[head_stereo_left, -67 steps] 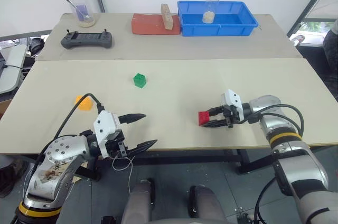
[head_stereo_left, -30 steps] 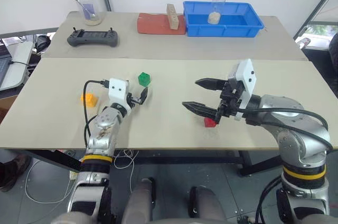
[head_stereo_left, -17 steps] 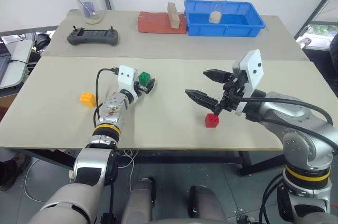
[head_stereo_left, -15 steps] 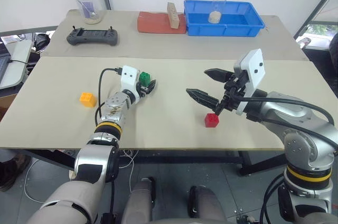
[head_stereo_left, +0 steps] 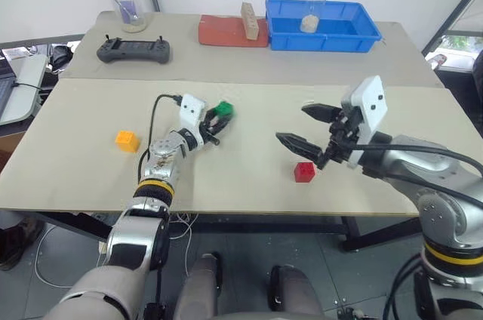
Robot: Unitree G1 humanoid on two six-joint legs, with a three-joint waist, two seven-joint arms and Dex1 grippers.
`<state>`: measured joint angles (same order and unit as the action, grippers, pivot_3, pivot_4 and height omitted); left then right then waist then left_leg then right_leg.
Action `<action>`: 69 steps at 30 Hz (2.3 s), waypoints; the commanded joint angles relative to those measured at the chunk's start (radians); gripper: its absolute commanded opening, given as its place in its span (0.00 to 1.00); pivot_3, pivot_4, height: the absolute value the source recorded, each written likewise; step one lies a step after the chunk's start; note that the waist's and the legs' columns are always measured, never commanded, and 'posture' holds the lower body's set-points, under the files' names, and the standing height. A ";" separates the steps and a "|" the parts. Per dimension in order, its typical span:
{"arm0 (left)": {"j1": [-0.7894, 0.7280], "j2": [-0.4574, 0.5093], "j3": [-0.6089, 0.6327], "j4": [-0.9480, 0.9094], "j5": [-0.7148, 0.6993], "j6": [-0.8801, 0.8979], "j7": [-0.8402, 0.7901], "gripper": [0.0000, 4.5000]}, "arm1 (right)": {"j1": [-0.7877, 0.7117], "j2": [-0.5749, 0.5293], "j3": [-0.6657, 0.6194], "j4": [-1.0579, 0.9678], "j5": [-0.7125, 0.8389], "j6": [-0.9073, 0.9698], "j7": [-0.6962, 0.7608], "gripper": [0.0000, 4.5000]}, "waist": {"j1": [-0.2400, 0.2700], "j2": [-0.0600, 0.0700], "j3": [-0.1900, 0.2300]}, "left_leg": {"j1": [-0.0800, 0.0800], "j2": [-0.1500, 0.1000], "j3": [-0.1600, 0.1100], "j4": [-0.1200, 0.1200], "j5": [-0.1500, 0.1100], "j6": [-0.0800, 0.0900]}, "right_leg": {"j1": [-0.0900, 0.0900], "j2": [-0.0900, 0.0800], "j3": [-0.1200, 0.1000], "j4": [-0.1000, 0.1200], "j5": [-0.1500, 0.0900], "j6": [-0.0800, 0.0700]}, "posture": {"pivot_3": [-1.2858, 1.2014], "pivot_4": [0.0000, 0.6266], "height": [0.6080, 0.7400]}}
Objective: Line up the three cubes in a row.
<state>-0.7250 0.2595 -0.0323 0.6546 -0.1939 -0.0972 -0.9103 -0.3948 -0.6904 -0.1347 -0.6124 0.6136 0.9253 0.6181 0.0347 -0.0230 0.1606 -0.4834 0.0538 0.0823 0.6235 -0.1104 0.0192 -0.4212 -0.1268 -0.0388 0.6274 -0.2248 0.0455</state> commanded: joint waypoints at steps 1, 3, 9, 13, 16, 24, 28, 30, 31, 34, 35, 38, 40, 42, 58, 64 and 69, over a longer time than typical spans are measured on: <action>0.081 0.061 -0.104 -0.265 -0.047 0.108 -0.212 0.29 | 0.031 -0.069 -0.050 0.003 0.015 -0.067 0.095 1.00 | -0.007 0.000 0.000 | 0.000 0.000 0.000 0.000 0.000 0.001 | 0.000 0.000 0.000 0.000 0.000 0.000 | 0.52 0.24 1.00; 0.117 0.087 -0.152 -0.354 -0.065 0.160 -0.295 0.29 | 0.073 -0.122 -0.057 0.016 0.024 -0.087 0.168 1.00 | -0.015 0.000 0.000 | 0.001 0.001 0.000 0.000 0.000 0.000 | 0.000 0.000 0.000 0.001 0.000 0.000 | 0.52 0.24 1.00; 0.109 0.090 -0.222 -0.306 -0.026 0.126 -0.382 0.29 | 0.174 -0.196 -0.083 0.030 0.020 -0.164 0.276 1.00 | -0.019 0.000 0.000 | 0.001 0.000 -0.001 0.002 0.000 0.000 | 0.001 0.000 0.000 0.000 -0.004 -0.006 | 0.52 0.24 1.00; 0.082 0.061 -0.237 -0.229 0.000 0.082 -0.385 0.29 | 0.188 -0.187 -0.093 0.016 0.026 -0.169 0.268 1.00 | -0.020 -0.001 0.000 | 0.001 0.000 -0.001 0.003 0.000 0.001 | 0.001 0.000 0.000 0.001 -0.005 -0.004 | 0.52 0.24 1.00; 0.053 0.029 -0.239 -0.158 0.024 0.047 -0.365 0.29 | 0.197 -0.178 -0.093 0.012 0.026 -0.176 0.259 1.00 | -0.017 -0.001 0.000 | 0.001 0.000 -0.002 0.003 0.000 0.001 | 0.001 0.000 0.000 0.001 -0.005 -0.004 | 0.52 0.24 1.00; -0.013 -0.029 -0.237 0.007 0.082 -0.056 -0.327 0.29 | 0.202 -0.173 -0.089 0.025 0.035 -0.191 0.244 1.00 | -0.012 -0.001 0.001 | 0.001 0.000 -0.002 0.003 0.002 0.004 | 0.001 0.000 0.000 0.001 -0.005 -0.004 | 0.52 0.24 1.00; -0.047 -0.052 -0.231 0.080 0.109 -0.098 -0.295 0.29 | 0.182 -0.173 -0.079 0.015 0.049 -0.175 0.228 1.00 | -0.010 -0.001 0.001 | 0.001 0.000 -0.002 0.003 0.002 0.005 | 0.001 0.000 0.000 0.000 -0.001 0.003 | 0.52 0.24 1.00; -0.060 -0.059 -0.229 0.111 0.116 -0.119 -0.292 0.29 | 0.171 -0.173 -0.074 0.011 0.059 -0.166 0.220 1.00 | -0.009 -0.001 0.001 | 0.001 0.000 -0.002 0.003 0.002 0.004 | 0.001 0.000 0.000 0.000 -0.001 0.003 | 0.52 0.24 1.00; -0.061 -0.061 -0.228 0.115 0.113 -0.119 -0.303 0.29 | 0.167 -0.174 -0.071 0.010 0.063 -0.163 0.216 1.00 | -0.009 -0.001 0.001 | 0.001 0.000 -0.002 0.003 0.002 0.004 | 0.001 0.000 0.000 0.000 -0.001 0.003 | 0.52 0.24 1.00; -0.055 -0.060 -0.230 0.119 0.114 -0.125 -0.320 0.29 | 0.162 -0.175 -0.067 0.010 0.068 -0.158 0.211 1.00 | -0.009 -0.001 0.001 | 0.001 0.000 -0.002 0.003 0.002 0.004 | 0.001 0.000 0.000 0.000 -0.001 0.003 | 0.52 0.24 1.00; -0.051 -0.059 -0.231 0.118 0.116 -0.129 -0.325 0.29 | 0.160 -0.175 -0.066 0.011 0.069 -0.157 0.211 1.00 | -0.009 -0.001 0.001 | 0.001 0.000 -0.002 0.003 0.002 0.004 | 0.001 0.000 0.000 0.000 0.000 0.002 | 0.52 0.24 1.00; -0.044 -0.056 -0.232 0.119 0.118 -0.133 -0.332 0.29 | 0.152 -0.175 -0.057 0.020 0.068 -0.159 0.208 1.00 | -0.009 -0.001 0.001 | 0.001 0.000 -0.002 0.003 0.002 0.005 | 0.001 0.000 0.000 0.000 0.000 0.002 | 0.52 0.24 1.00; -0.041 -0.056 -0.231 0.122 0.119 -0.133 -0.334 0.40 | 0.147 -0.172 -0.052 0.026 0.068 -0.163 0.203 1.00 | -0.009 -0.001 0.001 | 0.001 0.000 -0.002 0.003 0.002 0.005 | 0.001 0.000 0.000 0.000 0.000 0.002 | 0.52 0.24 1.00; -0.040 -0.055 -0.230 0.121 0.119 -0.125 -0.333 0.62 | 0.141 -0.170 -0.047 0.033 0.068 -0.165 0.199 1.00 | -0.010 -0.001 0.001 | 0.001 0.000 -0.002 0.003 0.002 0.005 | 0.001 0.000 0.000 0.000 0.000 0.002 | 0.52 0.24 1.00; 0.295 0.059 0.090 -0.626 0.029 0.266 0.137 1.00 | -0.042 -0.072 0.087 0.109 0.072 -0.170 0.221 1.00 | -0.036 -0.001 0.001 | 0.001 0.001 -0.004 0.002 0.003 0.005 | 0.000 0.001 0.000 0.002 0.000 0.001 | 0.52 0.24 1.00; 0.625 0.015 0.306 -0.956 0.129 0.289 0.513 1.00 | -0.130 -0.008 0.151 0.157 0.060 -0.185 0.250 1.00 | -0.034 -0.001 0.001 | 0.001 0.001 -0.003 0.003 0.002 0.004 | 0.000 0.001 0.001 0.002 0.000 0.001 | 0.52 0.24 1.00; 0.797 -0.057 0.405 -1.084 0.130 0.323 0.679 1.00 | -0.177 0.033 0.193 0.220 0.037 -0.207 0.281 1.00 | -0.014 -0.001 0.001 | 0.001 0.002 -0.001 0.003 -0.003 -0.004 | -0.002 0.000 -0.002 -0.001 -0.003 -0.005 | 0.52 0.24 1.00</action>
<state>0.0621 0.2086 0.3479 -0.3706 -0.0628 0.2242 -0.2730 -0.5540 -0.6580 0.0668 -0.3970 0.6585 0.7486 0.8853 0.0210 -0.0238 0.1612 -0.4819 0.0563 0.0821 0.6262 -0.1136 0.0155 -0.4227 -0.1277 -0.0410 0.6264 -0.2280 0.0402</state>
